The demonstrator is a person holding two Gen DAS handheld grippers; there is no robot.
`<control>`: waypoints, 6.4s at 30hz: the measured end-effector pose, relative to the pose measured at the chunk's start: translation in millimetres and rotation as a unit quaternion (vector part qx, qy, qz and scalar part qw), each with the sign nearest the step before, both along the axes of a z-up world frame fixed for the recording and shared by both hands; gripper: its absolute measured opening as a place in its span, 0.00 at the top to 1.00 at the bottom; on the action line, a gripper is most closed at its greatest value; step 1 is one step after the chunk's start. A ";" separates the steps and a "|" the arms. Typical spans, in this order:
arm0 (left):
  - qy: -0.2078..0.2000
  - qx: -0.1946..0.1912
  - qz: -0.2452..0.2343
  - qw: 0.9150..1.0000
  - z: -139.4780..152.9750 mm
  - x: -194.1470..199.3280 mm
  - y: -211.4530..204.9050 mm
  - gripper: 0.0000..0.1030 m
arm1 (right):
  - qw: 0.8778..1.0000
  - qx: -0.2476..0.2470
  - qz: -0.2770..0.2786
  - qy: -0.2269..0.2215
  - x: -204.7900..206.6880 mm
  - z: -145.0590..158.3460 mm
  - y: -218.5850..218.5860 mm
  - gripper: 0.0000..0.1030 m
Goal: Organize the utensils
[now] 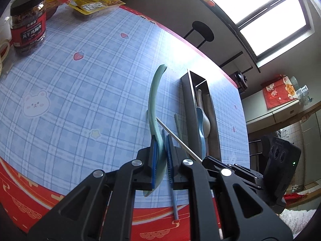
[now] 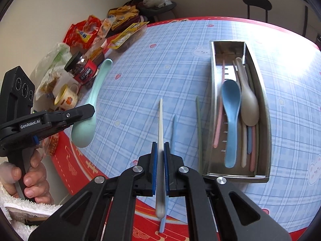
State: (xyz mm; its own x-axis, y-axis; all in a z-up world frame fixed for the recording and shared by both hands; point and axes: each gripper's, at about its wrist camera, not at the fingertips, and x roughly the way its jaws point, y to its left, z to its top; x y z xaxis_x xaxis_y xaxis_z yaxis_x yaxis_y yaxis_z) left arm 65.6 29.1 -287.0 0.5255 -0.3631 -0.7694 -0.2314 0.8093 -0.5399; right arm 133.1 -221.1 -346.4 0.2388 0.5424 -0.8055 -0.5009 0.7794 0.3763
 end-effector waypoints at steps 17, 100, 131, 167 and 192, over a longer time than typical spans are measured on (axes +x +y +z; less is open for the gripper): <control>0.013 -0.061 -0.133 0.989 -10.1 120.9 -87.4 0.87 | 0.989 -0.020 -0.139 -0.038 48.8 4.8 -79.9 1.00; 0.098 -0.125 -0.143 0.977 -65.2 175.0 -142.7 0.87 | 0.983 0.017 -0.180 0.015 90.0 -15.7 -87.8 0.94; 0.058 -0.087 -0.069 0.992 -46.2 180.1 -84.5 0.58 | 0.984 -0.041 -0.176 0.000 114.3 -34.5 -66.1 0.94; 0.068 0.124 -0.168 0.975 -84.1 10.5 -100.5 0.48 | 0.990 -0.040 -0.131 -0.013 -44.3 -50.2 -68.2 0.83; 0.086 0.114 -0.150 0.978 -93.9 28.4 -114.7 0.73 | 0.996 -0.083 -0.030 -0.030 -46.8 -76.1 -45.6 0.93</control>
